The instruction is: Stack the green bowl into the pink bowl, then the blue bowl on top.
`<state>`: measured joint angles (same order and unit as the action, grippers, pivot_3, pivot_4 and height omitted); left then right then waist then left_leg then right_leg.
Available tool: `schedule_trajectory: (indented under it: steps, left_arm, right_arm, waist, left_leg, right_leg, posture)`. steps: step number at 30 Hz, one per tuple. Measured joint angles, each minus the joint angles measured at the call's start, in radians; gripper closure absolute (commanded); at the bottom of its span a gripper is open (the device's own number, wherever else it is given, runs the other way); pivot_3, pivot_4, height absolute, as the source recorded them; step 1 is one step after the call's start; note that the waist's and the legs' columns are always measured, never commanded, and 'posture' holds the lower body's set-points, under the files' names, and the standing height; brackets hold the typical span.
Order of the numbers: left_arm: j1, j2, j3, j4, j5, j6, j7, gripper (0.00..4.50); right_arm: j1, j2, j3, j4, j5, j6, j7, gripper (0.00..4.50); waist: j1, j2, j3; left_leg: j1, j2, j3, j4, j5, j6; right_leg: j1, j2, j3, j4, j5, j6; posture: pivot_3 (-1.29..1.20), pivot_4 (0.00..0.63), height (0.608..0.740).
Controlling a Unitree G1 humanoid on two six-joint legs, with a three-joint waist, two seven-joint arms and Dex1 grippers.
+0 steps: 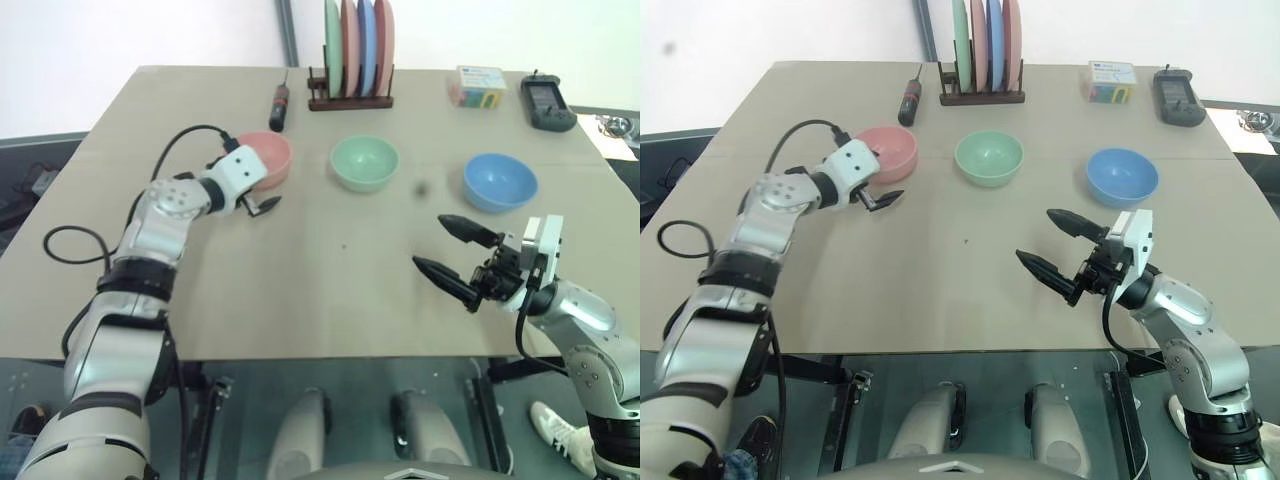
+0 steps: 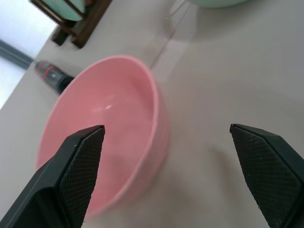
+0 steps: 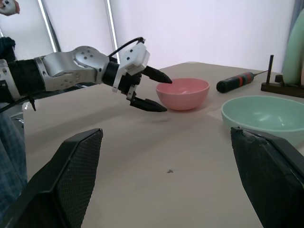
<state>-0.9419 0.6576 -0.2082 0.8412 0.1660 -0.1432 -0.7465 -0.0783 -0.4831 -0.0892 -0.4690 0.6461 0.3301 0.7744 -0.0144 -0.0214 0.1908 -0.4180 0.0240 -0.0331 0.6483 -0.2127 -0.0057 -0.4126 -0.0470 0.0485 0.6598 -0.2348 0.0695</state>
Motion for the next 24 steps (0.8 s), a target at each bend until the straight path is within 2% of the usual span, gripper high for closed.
schedule_trajectory:
  steps: [3,4,6,7,11,13,14,16,20,21,23,24]
  left_arm:
    - [-0.043,-0.019,-0.026,0.110,0.039,-0.054,-0.001,0.01]
    - [-0.064,-0.028,-0.037,0.163,0.058,-0.080,0.003,0.54]
    - [-0.093,-0.038,-0.040,0.233,0.084,-0.112,0.013,1.20]
    - [-0.110,-0.041,-0.041,0.263,0.093,-0.126,0.017,1.73]
    - [-0.148,-0.046,-0.041,0.311,0.108,-0.145,0.019,3.39]
    - [-0.150,-0.047,-0.040,0.322,0.111,-0.150,0.009,4.26]
    - [-0.150,-0.049,-0.040,0.329,0.113,-0.151,0.009,4.47]
    - [-0.150,-0.049,-0.039,0.330,0.117,-0.157,0.004,4.50]
    - [-0.150,-0.048,-0.035,0.330,0.116,-0.170,-0.023,4.50]
    - [-0.150,-0.047,-0.034,0.327,0.114,-0.173,-0.035,4.50]
    - [-0.149,-0.043,-0.034,0.320,0.110,-0.185,-0.061,4.50]
    - [-0.123,-0.034,-0.032,0.240,0.088,-0.192,-0.139,4.50]
  right_arm:
    - [0.006,0.001,0.001,-0.007,-0.007,-0.010,-0.002,0.00]
    - [0.007,0.000,0.001,-0.007,-0.010,-0.014,-0.003,0.00]
    - [0.008,0.000,0.000,-0.007,-0.013,-0.017,-0.005,0.00]
    - [0.009,-0.001,-0.001,-0.007,-0.015,-0.019,-0.007,0.00]
    - [0.014,-0.002,-0.001,-0.008,-0.032,-0.036,-0.009,0.00]
    - [0.023,-0.003,-0.001,-0.014,-0.042,-0.051,-0.009,0.52]
    - [0.023,-0.002,-0.002,-0.014,-0.045,-0.055,-0.009,0.78]
    - [0.022,-0.002,-0.005,-0.014,-0.048,-0.064,-0.009,1.52]
    - [0.020,-0.002,-0.006,-0.013,-0.052,-0.073,-0.008,3.34]
    - [0.018,-0.002,-0.006,-0.013,-0.053,-0.073,-0.008,4.17]
    - [0.017,-0.002,-0.006,-0.013,-0.053,-0.074,-0.008,4.32]
    - [0.016,-0.004,-0.006,-0.012,-0.053,-0.075,-0.005,4.32]
  waist:
    - [-0.002,0.000,0.000]
    - [-0.002,0.000,0.000]
    - [-0.001,0.000,0.000]
    - [0.000,0.000,0.000]
    - [0.000,0.000,0.000]
    - [0.000,0.000,0.000]
    - [0.000,0.000,0.000]
    - [0.000,0.000,0.000]
    - [0.000,0.000,0.000]
    - [0.000,0.000,0.000]
    - [0.000,0.000,0.000]
    - [0.000,0.000,0.000]
  left_leg:
    - [0.000,0.000,0.000,0.000,0.000,0.000]
    - [0.000,0.000,0.000,0.000,0.000,0.000]
    - [0.000,0.000,0.000,0.000,0.000,0.000]
    - [0.000,0.000,0.000,0.000,0.000,0.000]
    - [0.000,0.000,0.000,0.000,0.000,0.000]
    - [0.000,0.000,0.000,0.000,0.000,0.000]
    - [0.000,0.000,0.000,0.000,0.000,0.000]
    - [0.000,0.000,0.000,0.001,0.000,0.000]
    - [0.000,0.000,0.000,0.001,0.000,0.000]
    - [0.000,0.000,0.000,0.001,0.000,0.000]
    - [0.000,0.000,0.000,0.001,0.000,0.000]
    - [0.000,0.000,0.000,0.001,0.000,0.000]
  right_leg:
    - [0.000,0.000,0.000,0.000,0.000,0.001]
    - [0.000,0.000,0.000,0.000,0.000,0.001]
    - [0.000,0.000,0.000,0.000,0.000,0.001]
    - [0.000,0.000,0.000,0.000,0.000,0.001]
    - [0.000,0.000,0.000,0.000,0.000,0.001]
    - [0.000,0.000,0.000,0.000,0.000,0.001]
    - [0.000,0.000,0.000,0.001,0.000,0.000]
    - [0.000,0.000,0.000,0.001,0.000,0.001]
    - [0.000,0.000,0.000,0.001,0.000,0.000]
    - [0.000,0.000,0.000,0.001,0.000,0.000]
    - [0.000,0.000,0.000,0.001,0.001,-0.001]
    - [0.000,0.000,0.000,0.001,0.001,-0.002]
  posture:
    - [0.00,0.150,0.740]
    - [0.00,0.150,0.740]
    - [0.00,0.150,0.740]
    - [0.00,0.150,0.740]
    - [0.00,0.150,0.740]
    - [0.00,0.150,0.740]
    - [0.00,0.150,0.740]
    - [0.00,0.150,0.740]
    - [0.00,0.150,0.740]
    - [0.00,0.150,0.740]
    - [0.00,0.150,0.740]
    - [0.00,0.150,0.740]
